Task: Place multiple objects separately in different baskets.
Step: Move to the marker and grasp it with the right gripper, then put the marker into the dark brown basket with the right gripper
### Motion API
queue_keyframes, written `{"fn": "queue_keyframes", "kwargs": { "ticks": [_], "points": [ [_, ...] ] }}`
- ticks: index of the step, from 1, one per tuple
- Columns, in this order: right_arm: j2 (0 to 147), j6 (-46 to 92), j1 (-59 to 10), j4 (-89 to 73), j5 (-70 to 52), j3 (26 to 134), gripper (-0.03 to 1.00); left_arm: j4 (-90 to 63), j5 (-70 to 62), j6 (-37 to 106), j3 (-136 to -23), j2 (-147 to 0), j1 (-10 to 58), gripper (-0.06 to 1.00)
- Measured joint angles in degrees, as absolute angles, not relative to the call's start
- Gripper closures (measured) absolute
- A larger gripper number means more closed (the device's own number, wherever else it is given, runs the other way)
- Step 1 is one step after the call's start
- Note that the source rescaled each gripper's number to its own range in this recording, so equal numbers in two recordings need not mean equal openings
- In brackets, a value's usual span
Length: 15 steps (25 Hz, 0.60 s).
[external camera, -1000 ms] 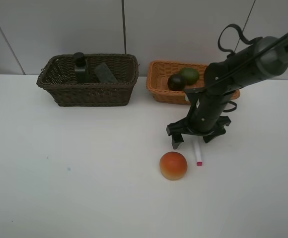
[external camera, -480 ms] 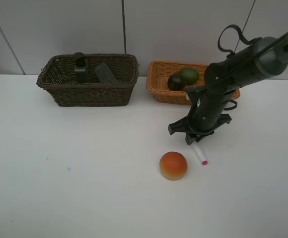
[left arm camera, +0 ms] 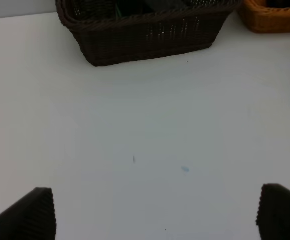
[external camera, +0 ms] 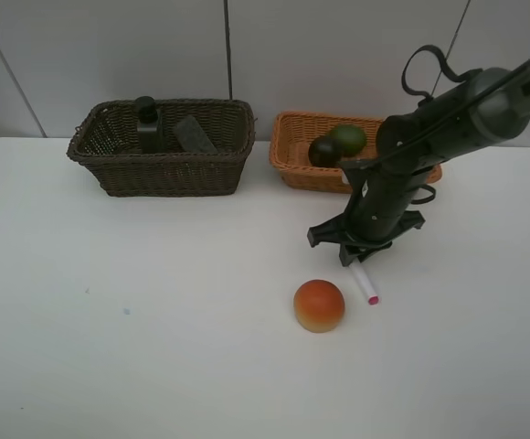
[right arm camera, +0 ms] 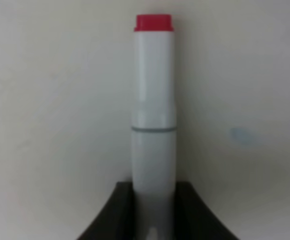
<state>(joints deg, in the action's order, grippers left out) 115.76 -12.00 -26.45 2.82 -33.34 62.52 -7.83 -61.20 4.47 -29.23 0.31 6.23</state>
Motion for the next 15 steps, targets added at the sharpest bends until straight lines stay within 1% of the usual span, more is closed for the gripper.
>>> {"fn": "queue_keyframes", "kwargs": {
  "ticks": [3,10,12,15],
  "points": [
    [113.4,-12.0,-26.6,2.4,-34.2,61.8,0.97,-7.8,-61.2,4.5,-29.2,0.3,6.2,-0.04],
    [98.7,-10.9,-26.6,2.5,-35.4,61.8,0.97,-7.8,-61.2,4.5,-29.2,0.3,6.2,-0.04],
    [94.2,-9.2,-26.9,2.5,-32.5,61.8,0.97,-7.8,-61.2,4.5,-29.2,0.3,6.2,-0.04],
    [89.8,-7.1,-28.0,2.5,-21.5,61.8,0.97,-7.8,-61.2,4.5,-29.2,0.3,6.2,-0.04]
  ]
}}
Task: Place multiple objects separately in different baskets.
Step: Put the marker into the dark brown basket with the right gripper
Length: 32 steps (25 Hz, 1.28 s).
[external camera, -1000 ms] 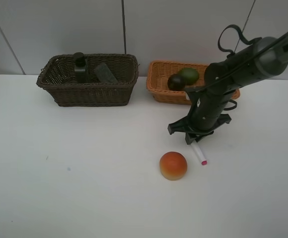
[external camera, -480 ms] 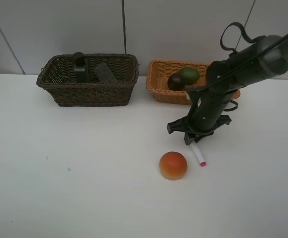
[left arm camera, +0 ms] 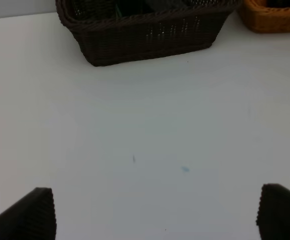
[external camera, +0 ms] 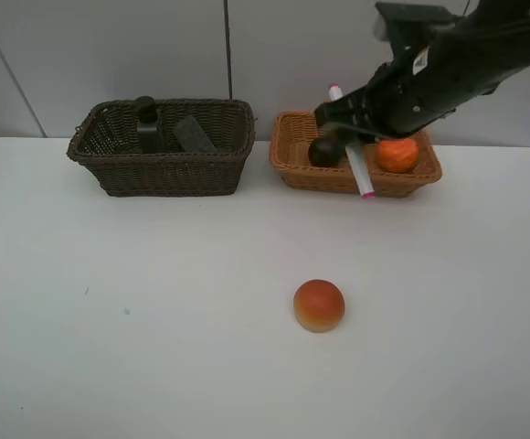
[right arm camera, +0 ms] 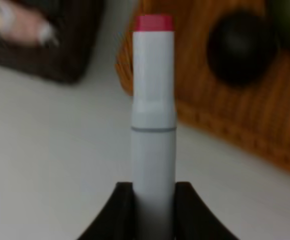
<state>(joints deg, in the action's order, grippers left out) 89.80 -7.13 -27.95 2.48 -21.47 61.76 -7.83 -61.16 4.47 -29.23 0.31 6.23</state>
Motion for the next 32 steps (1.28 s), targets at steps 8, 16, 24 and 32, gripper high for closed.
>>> {"fn": "queue_keyframes", "kwargs": {
  "ticks": [8,16,24,32],
  "points": [
    [93.7,-6.8,-32.2,2.2,27.5,61.8,0.97,-7.8,-61.2,4.5,-29.2,0.3,6.2,-0.04],
    [111.1,-8.9,-35.3,2.3,42.7,71.4,0.97,-7.8,-61.2,4.5,-29.2,0.3,6.2,-0.04],
    [126.6,-9.2,-35.6,2.4,39.0,83.4,0.97,-7.8,-61.2,4.5,-29.2,0.3,6.2,-0.04],
    [133.8,-11.7,-35.6,2.4,37.3,88.7,0.7,-7.8,-61.2,4.5,-29.2,0.3,6.2,-0.04]
  ]
}}
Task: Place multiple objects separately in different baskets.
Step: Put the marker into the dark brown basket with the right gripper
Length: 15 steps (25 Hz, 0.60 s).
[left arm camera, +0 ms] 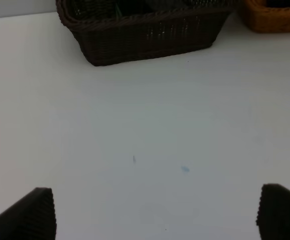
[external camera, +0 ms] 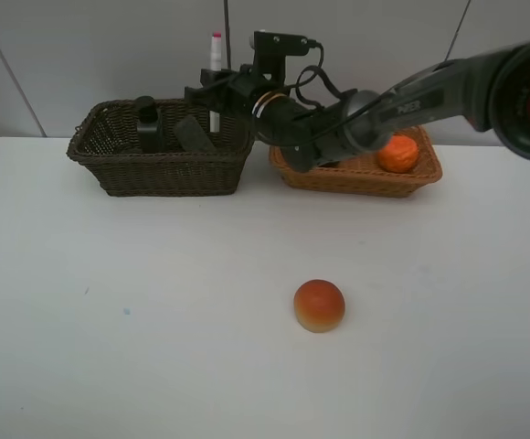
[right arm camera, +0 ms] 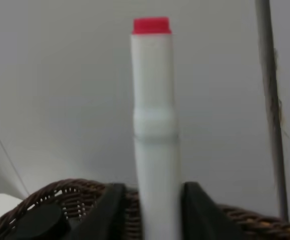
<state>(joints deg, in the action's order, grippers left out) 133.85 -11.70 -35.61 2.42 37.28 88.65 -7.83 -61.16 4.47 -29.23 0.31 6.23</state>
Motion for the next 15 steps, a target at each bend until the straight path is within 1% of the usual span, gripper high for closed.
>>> {"fn": "queue_keyframes", "kwargs": {
  "ticks": [2,3,4,6,8,11,15],
  "points": [
    [134.0,-13.0,-35.6,2.0,35.9,88.7,0.33,-7.8,-61.2,4.5,-29.2,0.3,6.2,-0.04],
    [134.0,-13.3,-35.6,1.7,35.1,88.7,0.2,-7.8,-61.2,4.5,-29.2,0.3,6.2,-0.04],
    [134.0,-13.3,-35.6,1.4,34.2,88.7,0.11,-7.8,-61.2,4.5,-29.2,0.3,6.2,-0.04],
    [134.0,-13.4,-35.6,1.2,31.7,88.7,0.0,-7.8,-61.2,4.5,-29.2,0.3,6.2,-0.04],
    [133.3,-13.5,-35.6,1.3,28.5,88.7,-0.01,-7.8,-61.2,4.5,-29.2,0.3,6.2,-0.04],
    [129.8,-13.6,-35.6,2.9,20.3,88.7,-0.02,-7.8,-61.2,4.5,-29.2,0.3,6.2,-0.04],
    [121.7,-13.6,-35.7,5.0,5.5,88.8,-0.03,-7.8,-61.2,4.5,-29.2,0.3,6.2,-0.04]
  ]
}}
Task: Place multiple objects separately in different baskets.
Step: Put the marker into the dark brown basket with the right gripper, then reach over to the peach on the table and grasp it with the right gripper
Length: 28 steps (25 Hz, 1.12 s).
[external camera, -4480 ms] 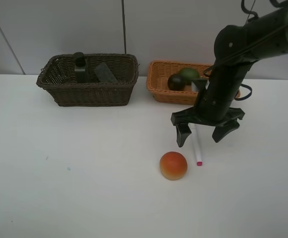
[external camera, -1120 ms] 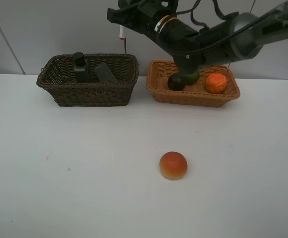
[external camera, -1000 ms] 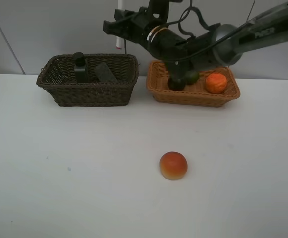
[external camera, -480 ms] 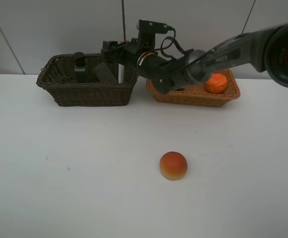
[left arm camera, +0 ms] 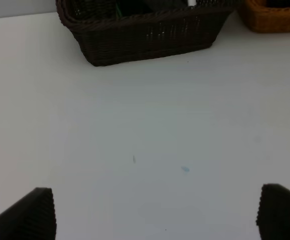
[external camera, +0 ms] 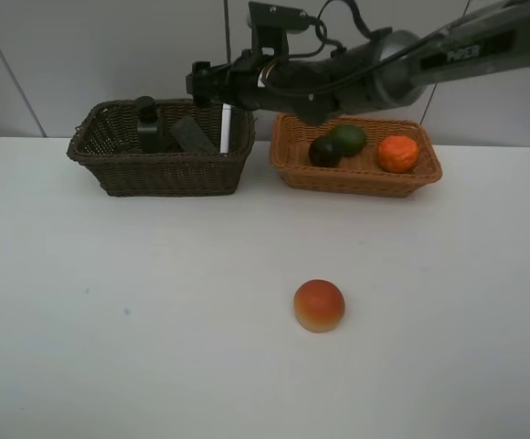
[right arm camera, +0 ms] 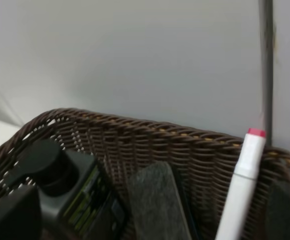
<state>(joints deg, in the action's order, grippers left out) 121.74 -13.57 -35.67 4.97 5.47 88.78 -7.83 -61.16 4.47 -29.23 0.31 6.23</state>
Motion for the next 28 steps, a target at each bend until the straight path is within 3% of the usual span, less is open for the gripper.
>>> {"fn": "queue_keyframes", "kwargs": {
  "ticks": [10,15,22,28],
  "points": [
    [109.3,-10.7,-35.6,5.5,-46.0,89.1,-0.03,-7.8,-61.2,4.5,-29.2,0.3,6.2,-0.04],
    [108.7,-5.1,-35.6,5.7,-64.2,89.1,-0.03,-7.8,-61.2,4.5,-29.2,0.3,6.2,-0.04],
    [108.5,-2.2,-35.6,-0.4,-69.6,87.1,-0.03,-7.8,-61.2,4.5,-29.2,0.3,6.2,-0.04],
    [108.4,-0.8,-35.7,-4.7,-67.3,77.2,-0.03,-7.8,-61.2,4.5,-29.2,0.3,6.2,-0.04]
  ]
}}
